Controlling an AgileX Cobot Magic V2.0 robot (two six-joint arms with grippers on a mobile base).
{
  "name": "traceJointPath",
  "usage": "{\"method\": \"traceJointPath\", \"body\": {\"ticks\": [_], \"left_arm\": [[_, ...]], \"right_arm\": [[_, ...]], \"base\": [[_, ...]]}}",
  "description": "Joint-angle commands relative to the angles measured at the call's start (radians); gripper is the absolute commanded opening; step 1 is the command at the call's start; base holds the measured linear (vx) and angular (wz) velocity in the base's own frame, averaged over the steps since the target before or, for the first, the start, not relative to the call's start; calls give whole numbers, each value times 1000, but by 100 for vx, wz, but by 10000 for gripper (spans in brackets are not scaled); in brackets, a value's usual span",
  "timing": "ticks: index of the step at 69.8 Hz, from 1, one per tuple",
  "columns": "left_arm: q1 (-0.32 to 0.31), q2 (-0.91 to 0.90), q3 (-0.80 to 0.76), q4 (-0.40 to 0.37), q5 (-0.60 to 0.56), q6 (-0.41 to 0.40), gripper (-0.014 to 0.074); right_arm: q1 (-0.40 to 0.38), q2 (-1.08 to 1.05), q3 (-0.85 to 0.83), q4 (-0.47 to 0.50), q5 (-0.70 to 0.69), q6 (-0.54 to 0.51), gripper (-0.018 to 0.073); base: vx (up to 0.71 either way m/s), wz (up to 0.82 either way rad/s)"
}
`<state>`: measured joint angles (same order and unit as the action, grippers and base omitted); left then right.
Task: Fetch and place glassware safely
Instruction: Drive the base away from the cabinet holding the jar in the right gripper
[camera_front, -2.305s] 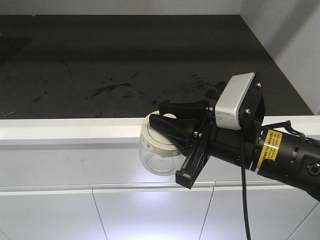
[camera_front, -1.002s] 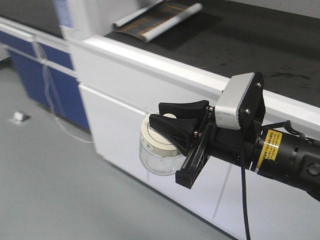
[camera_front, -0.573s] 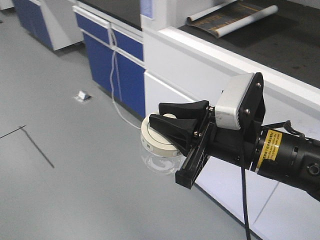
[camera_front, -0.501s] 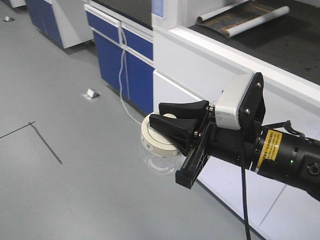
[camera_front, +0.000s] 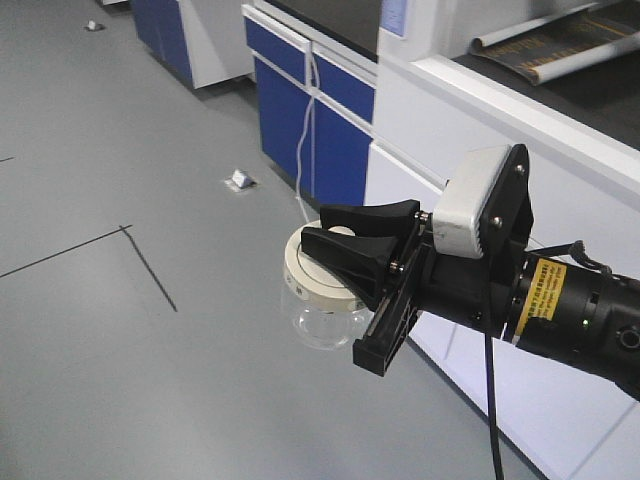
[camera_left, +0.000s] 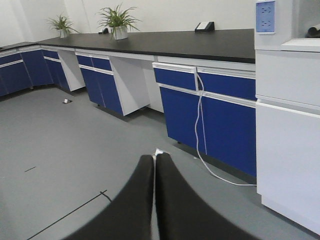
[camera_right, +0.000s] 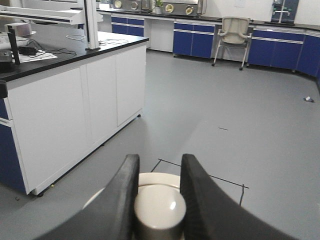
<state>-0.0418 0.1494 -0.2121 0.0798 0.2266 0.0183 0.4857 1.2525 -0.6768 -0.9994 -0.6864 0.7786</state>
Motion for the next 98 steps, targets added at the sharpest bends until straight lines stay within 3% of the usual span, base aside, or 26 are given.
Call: {"method": "traceJointPath", "body": {"ticks": [1, 58, 98], "left_arm": [[-4, 14, -29, -3, -71, -4, -7], [-4, 14, -29, -3, -71, -4, -7], [-4, 14, -29, -3, -71, -4, -7]], "right_arm": [[-2, -30, -32, 46, -74, -3, -3], [-2, -30, -32, 46, -75, -3, -3], [-2, -30, -32, 46, -66, -3, -3]], "base": [[7, 26], [22, 46], [43, 14]]}}
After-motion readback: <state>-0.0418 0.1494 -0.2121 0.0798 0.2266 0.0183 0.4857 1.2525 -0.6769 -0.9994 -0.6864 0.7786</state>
